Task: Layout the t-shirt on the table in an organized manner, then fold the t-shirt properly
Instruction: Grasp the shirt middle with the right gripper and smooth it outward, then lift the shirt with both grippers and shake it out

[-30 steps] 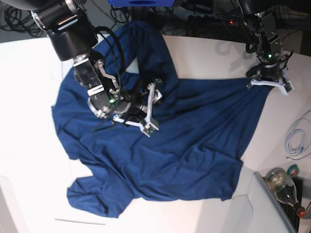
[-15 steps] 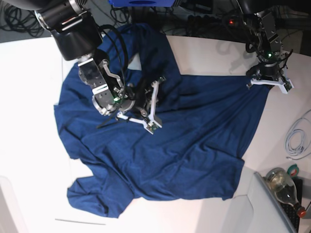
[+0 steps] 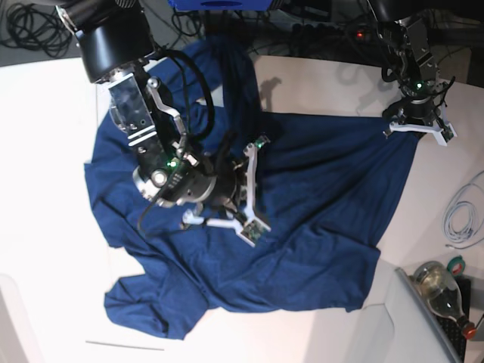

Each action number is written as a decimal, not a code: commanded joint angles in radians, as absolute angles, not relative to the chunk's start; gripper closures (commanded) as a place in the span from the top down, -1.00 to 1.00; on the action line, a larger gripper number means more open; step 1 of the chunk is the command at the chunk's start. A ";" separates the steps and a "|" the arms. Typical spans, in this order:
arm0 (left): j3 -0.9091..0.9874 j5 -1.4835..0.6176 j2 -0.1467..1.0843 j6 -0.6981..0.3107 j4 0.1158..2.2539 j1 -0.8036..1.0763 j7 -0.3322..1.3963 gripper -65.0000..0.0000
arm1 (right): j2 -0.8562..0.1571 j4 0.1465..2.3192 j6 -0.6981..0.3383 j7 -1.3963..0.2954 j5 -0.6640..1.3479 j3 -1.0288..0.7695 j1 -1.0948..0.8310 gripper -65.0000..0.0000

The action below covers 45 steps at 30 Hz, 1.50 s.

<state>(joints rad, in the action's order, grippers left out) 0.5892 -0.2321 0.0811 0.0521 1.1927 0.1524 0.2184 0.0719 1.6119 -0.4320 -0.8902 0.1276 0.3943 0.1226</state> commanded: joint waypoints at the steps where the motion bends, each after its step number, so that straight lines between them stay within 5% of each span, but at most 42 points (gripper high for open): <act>1: 0.591 -0.228 0.093 0.054 1.207 0.147 0.193 -1.00 | 0.091 1.673 -0.433 -0.886 0.136 0.398 0.163 -1.00; 10: 0.587 -0.226 0.093 0.054 1.208 0.153 0.194 -1.00 | 0.148 1.635 -0.433 -0.828 0.150 0.570 0.325 -0.99; 17: 0.585 -0.225 0.093 0.053 1.207 0.173 0.194 -1.00 | 0.148 1.454 -0.430 -0.751 0.372 0.595 0.521 -0.98; 21: 0.585 -0.225 0.093 0.053 1.210 0.185 0.193 -1.00 | 0.148 1.247 -0.320 -0.619 0.536 0.599 0.587 -0.93; 26: 0.585 -0.225 0.094 0.053 1.216 0.185 0.193 -1.00 | 0.131 1.141 -0.289 -0.613 0.645 0.595 0.591 0.15; 27: 0.585 -0.225 0.094 0.053 1.216 0.185 0.191 -1.00 | 0.096 1.167 -0.289 -0.619 0.645 0.582 0.570 0.17; 32: 0.585 -0.225 0.094 0.053 1.218 0.186 0.193 -1.00 | -0.097 1.394 -0.236 -0.696 0.651 0.326 0.337 -0.07; 38: 0.585 -0.225 0.096 0.053 1.244 0.209 0.194 -1.00 | -0.137 1.448 -0.170 -0.653 0.648 -0.114 -0.005 0.26; 45: 0.585 -0.225 0.101 0.051 1.305 0.236 0.194 -1.00 | -0.137 1.310 -0.170 -0.544 0.647 -0.223 -0.091 0.27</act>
